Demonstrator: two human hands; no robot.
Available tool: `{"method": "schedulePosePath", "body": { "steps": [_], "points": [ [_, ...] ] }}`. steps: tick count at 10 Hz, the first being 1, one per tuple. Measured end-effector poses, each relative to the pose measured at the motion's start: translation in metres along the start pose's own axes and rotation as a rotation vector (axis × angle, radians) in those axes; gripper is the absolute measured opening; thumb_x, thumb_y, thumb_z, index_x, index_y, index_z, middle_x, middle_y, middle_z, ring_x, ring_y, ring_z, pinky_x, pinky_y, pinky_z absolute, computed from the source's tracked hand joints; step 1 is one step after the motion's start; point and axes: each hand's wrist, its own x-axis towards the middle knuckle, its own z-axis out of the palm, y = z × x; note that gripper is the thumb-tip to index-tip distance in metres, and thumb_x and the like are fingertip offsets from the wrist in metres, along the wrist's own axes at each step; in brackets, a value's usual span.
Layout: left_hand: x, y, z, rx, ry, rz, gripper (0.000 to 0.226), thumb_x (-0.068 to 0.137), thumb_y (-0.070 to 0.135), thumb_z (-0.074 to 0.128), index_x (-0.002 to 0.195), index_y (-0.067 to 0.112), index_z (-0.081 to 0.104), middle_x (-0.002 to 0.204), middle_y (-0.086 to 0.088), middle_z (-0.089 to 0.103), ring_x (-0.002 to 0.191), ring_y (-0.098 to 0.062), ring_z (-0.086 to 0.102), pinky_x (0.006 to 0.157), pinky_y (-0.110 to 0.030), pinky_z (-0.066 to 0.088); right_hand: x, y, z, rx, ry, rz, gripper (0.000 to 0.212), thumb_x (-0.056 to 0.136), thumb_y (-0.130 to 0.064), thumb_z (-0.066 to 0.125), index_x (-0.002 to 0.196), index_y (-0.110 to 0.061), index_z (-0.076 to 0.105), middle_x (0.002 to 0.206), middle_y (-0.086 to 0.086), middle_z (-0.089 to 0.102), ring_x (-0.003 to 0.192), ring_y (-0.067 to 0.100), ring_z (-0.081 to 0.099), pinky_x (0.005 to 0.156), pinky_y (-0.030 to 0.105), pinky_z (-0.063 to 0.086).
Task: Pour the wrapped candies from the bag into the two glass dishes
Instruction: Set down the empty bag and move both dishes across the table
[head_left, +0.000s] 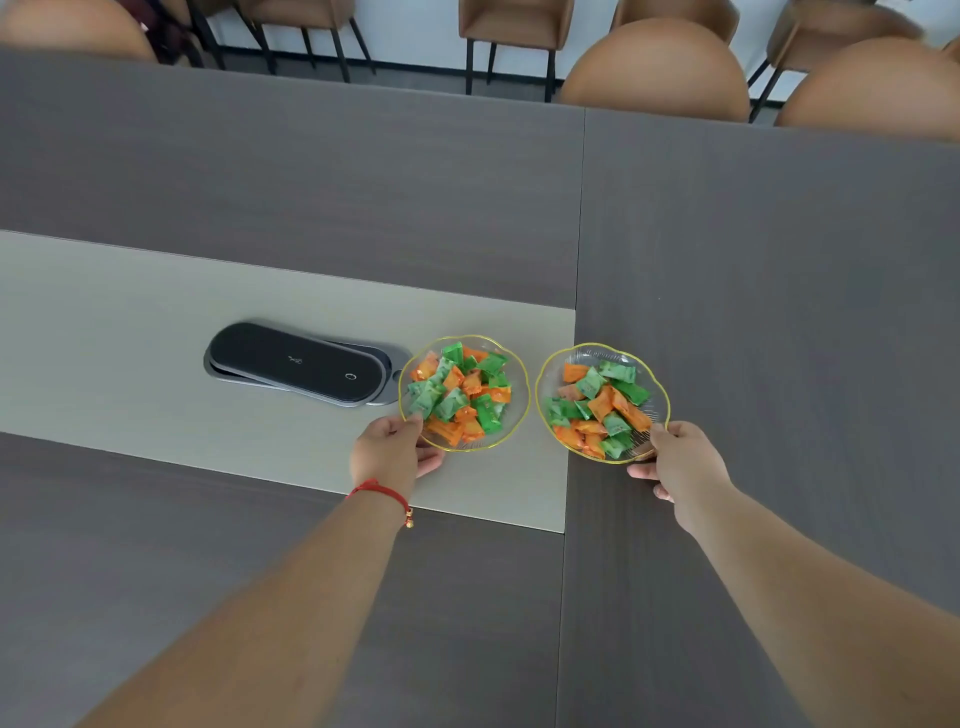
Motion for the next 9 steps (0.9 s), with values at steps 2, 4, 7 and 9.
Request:
{"method": "schedulePosePath", "body": {
  "steps": [2,4,7,9],
  "points": [
    [-0.002,-0.005,0.002,0.057,0.051,0.094,0.026,0.087,0.031,0.061,0.094,0.006,0.061,0.073,-0.011,0.065,0.057,-0.020,0.066,0.045,-0.020,0.054,-0.003,0.002,0.004,-0.019,-0.038,-0.061,0.019,0.100,-0.028,0.038,0.112,-0.019,0.049,0.086,-0.001,0.064,0.062,0.015,0.067,0.051,0.028,0.050],
    [0.000,-0.003,0.003,0.154,0.095,0.100,0.038,0.086,0.044,0.058,0.087,0.006,0.058,0.062,-0.003,0.065,0.047,-0.016,0.066,0.063,-0.032,0.060,0.000,0.004,0.004,-0.066,-0.049,-0.107,0.017,0.100,-0.029,0.038,0.109,-0.018,0.048,0.080,0.004,0.063,0.060,0.017,0.066,0.053,0.030,0.054],
    [-0.001,-0.004,0.002,0.239,0.096,0.119,0.046,0.089,0.052,0.046,0.086,0.007,0.057,0.068,-0.007,0.069,0.044,-0.013,0.066,0.059,-0.029,0.058,-0.001,0.005,0.004,-0.099,-0.076,-0.092,0.023,0.098,-0.036,0.041,0.105,-0.015,0.050,0.083,0.006,0.065,0.065,0.020,0.069,0.060,0.035,0.058],
    [-0.010,-0.006,0.000,0.032,-0.022,0.085,0.034,0.096,0.038,0.040,0.102,0.005,0.044,0.089,-0.017,0.066,0.075,-0.022,0.070,0.070,-0.033,0.057,-0.012,0.013,0.000,-0.094,-0.112,-0.036,0.050,0.093,-0.050,0.043,0.121,-0.011,0.054,0.093,0.006,0.070,0.071,0.018,0.071,0.052,0.028,0.056]
  ]
}}
